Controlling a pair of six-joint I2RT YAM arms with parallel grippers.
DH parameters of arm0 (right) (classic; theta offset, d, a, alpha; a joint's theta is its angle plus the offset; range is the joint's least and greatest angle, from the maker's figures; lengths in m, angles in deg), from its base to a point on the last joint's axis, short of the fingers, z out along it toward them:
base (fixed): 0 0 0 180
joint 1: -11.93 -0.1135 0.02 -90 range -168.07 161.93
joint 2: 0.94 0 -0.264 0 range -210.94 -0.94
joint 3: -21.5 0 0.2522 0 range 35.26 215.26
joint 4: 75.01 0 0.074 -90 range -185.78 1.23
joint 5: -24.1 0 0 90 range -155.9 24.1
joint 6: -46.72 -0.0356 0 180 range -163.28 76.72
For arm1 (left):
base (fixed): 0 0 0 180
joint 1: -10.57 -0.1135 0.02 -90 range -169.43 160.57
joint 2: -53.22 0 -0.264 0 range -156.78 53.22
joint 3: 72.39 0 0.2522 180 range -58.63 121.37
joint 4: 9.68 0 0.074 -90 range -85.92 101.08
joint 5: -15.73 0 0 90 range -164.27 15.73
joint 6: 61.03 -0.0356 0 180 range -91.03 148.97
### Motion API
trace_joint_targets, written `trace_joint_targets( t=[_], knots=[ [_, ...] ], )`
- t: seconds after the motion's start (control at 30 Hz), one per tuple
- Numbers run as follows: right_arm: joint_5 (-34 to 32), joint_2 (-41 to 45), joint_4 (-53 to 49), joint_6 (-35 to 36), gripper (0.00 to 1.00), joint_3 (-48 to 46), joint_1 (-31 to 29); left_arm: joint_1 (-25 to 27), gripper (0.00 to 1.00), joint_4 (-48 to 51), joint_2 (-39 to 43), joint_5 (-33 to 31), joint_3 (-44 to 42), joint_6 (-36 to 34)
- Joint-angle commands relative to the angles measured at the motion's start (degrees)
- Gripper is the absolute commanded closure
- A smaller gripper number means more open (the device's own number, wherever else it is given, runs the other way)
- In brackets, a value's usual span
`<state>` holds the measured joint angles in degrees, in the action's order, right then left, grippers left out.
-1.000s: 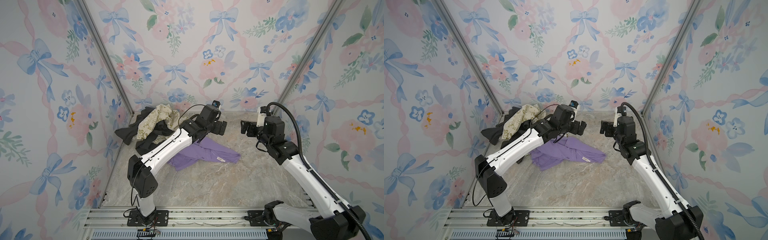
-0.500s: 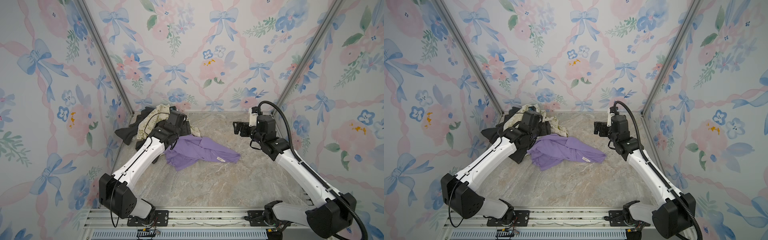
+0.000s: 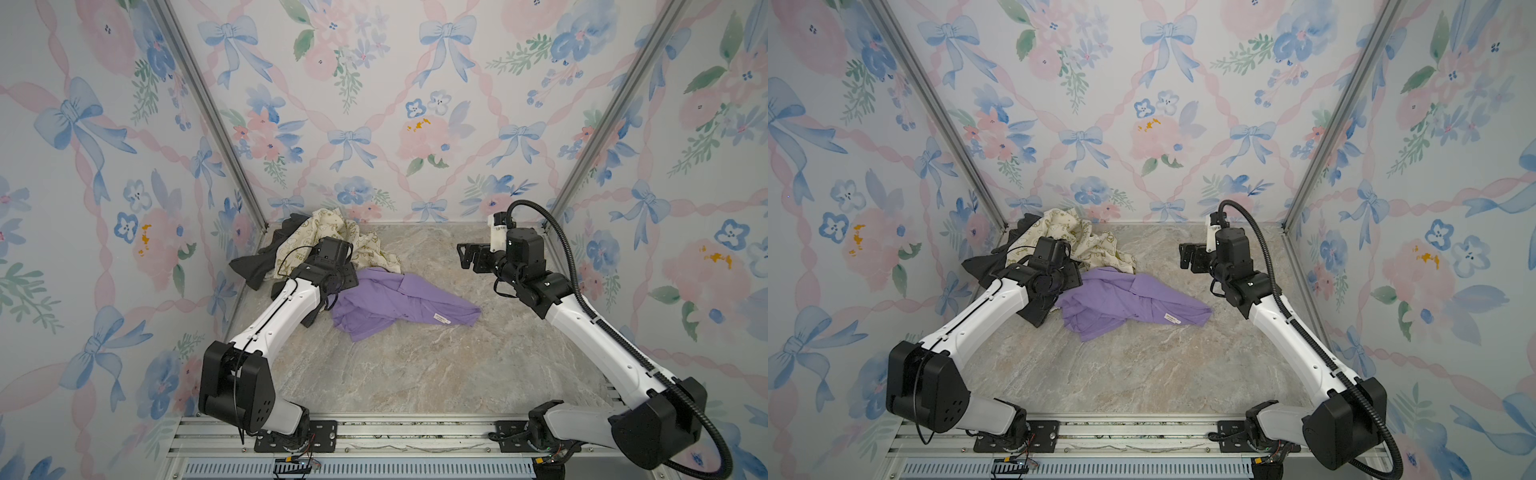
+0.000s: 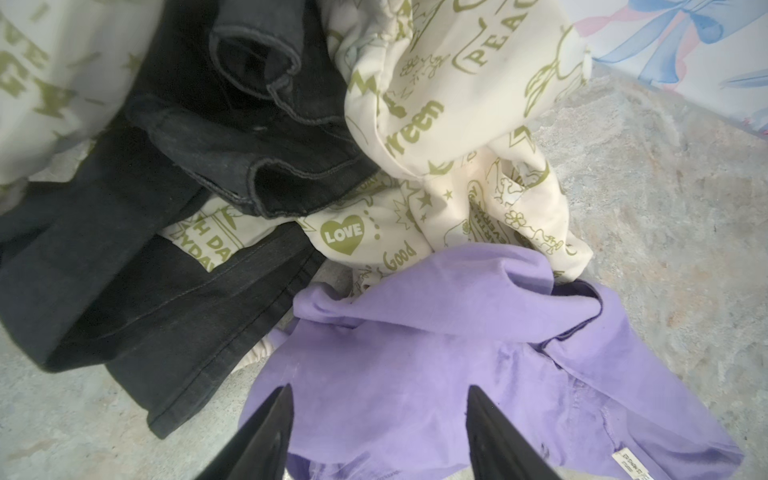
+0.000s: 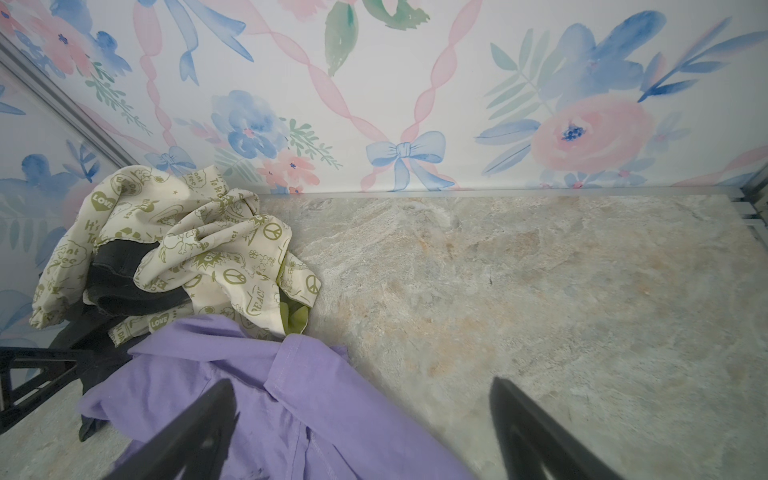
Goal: Pick out a specific cloth from the pile
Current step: 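Move the right gripper to the purple shirt and grasp it beside the left gripper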
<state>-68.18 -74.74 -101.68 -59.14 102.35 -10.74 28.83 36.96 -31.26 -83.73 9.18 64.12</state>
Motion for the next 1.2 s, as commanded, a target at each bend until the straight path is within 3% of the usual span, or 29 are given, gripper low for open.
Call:
trace_joint_targets(
  t=[0.0,0.2,0.33,0.43,0.53,0.9,1.17],
  knots=[
    [0.56,-0.75,0.58,0.89,0.03,2.08,-0.52,-0.60,0.37,0.17,-3.14,2.33,0.03,-1.01],
    [0.77,-1.40,0.51,1.61,0.03,2.68,-0.42,-0.54,0.47,0.24,-7.50,4.42,0.22,-1.06],
    [1.36,-1.87,0.50,1.62,0.03,3.04,-0.37,-0.39,0.67,0.21,-9.15,5.34,0.47,-0.65],
    [1.60,-2.06,0.53,1.36,0.03,3.13,-0.41,-0.33,0.89,0.15,-9.45,6.29,1.88,-1.16],
    [2.16,-2.22,0.64,1.16,0.03,3.13,-0.40,-0.33,1.00,0.12,-9.19,7.24,4.14,-1.32],
    [9.65,-3.16,2.25,2.86,0.03,3.46,-1.54,0.23,1.00,-0.28,-8.58,17.10,19.93,-3.89],
    [15.84,-5.57,0.30,12.29,0.01,6.67,-7.16,2.69,1.00,-2.07,-9.60,23.60,28.69,-6.25]
  ],
)
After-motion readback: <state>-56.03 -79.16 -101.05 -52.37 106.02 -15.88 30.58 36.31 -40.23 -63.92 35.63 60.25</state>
